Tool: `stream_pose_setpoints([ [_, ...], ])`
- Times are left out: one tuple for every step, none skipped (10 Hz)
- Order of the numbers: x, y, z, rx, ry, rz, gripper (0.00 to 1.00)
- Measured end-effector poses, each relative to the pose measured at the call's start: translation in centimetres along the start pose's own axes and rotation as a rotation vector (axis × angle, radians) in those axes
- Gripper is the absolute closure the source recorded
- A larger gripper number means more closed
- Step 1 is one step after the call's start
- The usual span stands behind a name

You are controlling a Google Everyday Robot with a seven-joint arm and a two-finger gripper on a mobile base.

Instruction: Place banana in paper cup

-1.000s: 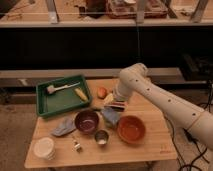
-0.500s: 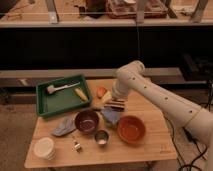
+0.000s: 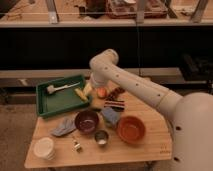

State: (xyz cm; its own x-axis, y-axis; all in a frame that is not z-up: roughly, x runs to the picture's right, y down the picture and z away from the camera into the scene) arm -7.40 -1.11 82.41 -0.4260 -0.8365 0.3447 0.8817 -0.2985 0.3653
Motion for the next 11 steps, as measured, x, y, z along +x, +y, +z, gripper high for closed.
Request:
stream_pose_setpoints([
  [2.1, -1.9, 0.2, -0.01, 0.005, -0.043, 0.2],
  [3.8, -3.6, 0.4, -0.016, 0.009, -0.079, 0.2],
  [5.6, -5.4, 0.7, -0.02, 0.011, -0.12, 0.2],
  [7.1, -6.7, 1.0, -0.024, 0.005, -0.154, 0.2],
  [8.2, -7.6, 1.4, -0.026, -0.002, -0.175, 0.2],
  [9.6, -8.4, 3.4, -0.029, -0.031, -0.189, 0.2],
  [9.7, -8.2, 5.0, -0.03, -0.052, -0.185, 0.2],
  [9.6, -7.7, 6.7, -0.032, -0.07, -0.178, 0.2],
  [9.4, -7.2, 8.8, -0.032, -0.09, -0.167, 0.2],
  [9.1, -6.7, 10.4, -0.032, -0.104, -0.157, 0.2],
  [9.0, -6.1, 11.4, -0.033, -0.113, -0.15, 0.2],
])
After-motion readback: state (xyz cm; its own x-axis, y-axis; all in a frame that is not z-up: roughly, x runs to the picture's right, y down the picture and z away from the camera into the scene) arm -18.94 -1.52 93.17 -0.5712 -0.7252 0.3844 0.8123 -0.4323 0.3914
